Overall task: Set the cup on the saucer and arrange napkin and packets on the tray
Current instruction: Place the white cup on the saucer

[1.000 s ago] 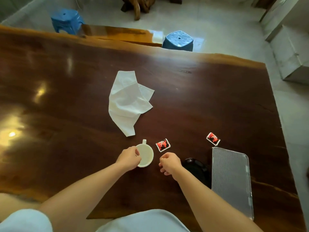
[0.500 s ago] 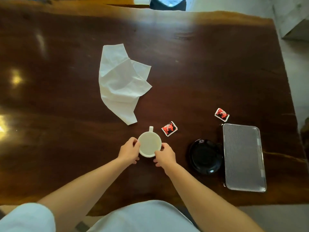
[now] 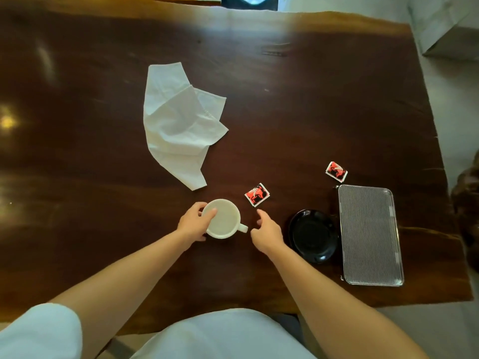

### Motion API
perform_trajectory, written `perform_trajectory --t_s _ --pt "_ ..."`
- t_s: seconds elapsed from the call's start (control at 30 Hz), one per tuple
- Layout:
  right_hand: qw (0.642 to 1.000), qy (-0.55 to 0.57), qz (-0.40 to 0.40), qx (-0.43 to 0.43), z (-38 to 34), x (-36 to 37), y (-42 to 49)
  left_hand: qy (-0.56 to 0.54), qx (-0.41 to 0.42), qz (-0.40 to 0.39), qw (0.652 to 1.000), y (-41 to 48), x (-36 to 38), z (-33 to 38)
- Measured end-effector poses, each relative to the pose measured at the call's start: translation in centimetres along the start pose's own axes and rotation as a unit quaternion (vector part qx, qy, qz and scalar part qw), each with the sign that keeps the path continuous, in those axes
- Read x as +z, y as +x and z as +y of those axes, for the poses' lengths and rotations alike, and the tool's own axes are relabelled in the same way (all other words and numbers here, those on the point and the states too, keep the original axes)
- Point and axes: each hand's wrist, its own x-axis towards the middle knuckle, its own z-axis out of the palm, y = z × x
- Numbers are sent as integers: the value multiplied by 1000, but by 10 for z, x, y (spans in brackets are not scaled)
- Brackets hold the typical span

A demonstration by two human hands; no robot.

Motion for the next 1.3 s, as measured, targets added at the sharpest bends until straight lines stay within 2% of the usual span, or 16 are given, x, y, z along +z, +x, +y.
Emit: perform_trajectory --t_s 0.07,0.13,0.23,0.33,0.4,0.5,0.6,0.73,0.87,1.17,1.3 --pt "997 -22 -51 -44 -10 -3 1 -65 -59 -26 996 -5 5 -1" --pt "993 -46 -88 -62 -18 1 -3 -96 -79 -26 992 -6 9 -2" --pt "993 -30 -108 -47 -22 14 -13 -84 -63 9 994 -5 12 -2" --pt "982 -8 -187 5 -19 25 -21 -33 -25 36 999 -3 7 -6" --pt "978 -2 -209 23 -18 28 -22 -10 -12 45 999 -1 1 -11" --pt "985 46 -165 35 -23 29 -21 -11 -15 44 999 -2 -4 -15" --pt "987 66 -149 16 -32 31 -23 -57 -35 6 998 -6 -4 -17" --pt "992 95 -85 -14 -31 39 -26 -131 -42 -88 987 -16 -4 -15" --pt "993 108 -44 -26 -14 35 -28 -111 -13 -187 976 -25 -2 -13" --pt "993 114 -2 -24 28 9 -49 -14 50 -224 973 -47 34 -11" --pt "991 131 31 -28 41 -15 -55 30 78 -209 974 -55 54 4"
